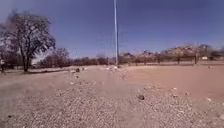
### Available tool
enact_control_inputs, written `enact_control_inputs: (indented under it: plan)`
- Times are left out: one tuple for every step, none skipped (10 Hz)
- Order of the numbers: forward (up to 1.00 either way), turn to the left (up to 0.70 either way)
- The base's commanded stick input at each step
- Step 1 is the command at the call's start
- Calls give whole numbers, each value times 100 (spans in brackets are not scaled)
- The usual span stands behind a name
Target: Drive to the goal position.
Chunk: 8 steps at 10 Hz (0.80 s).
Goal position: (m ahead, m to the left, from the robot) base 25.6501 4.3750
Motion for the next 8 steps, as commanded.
enact_control_inputs:
  plan:
    - [70, 0]
    - [70, 0]
    - [70, 0]
    - [70, 0]
    - [70, 0]
    - [70, 0]
    - [70, 35]
    - [70, 35]
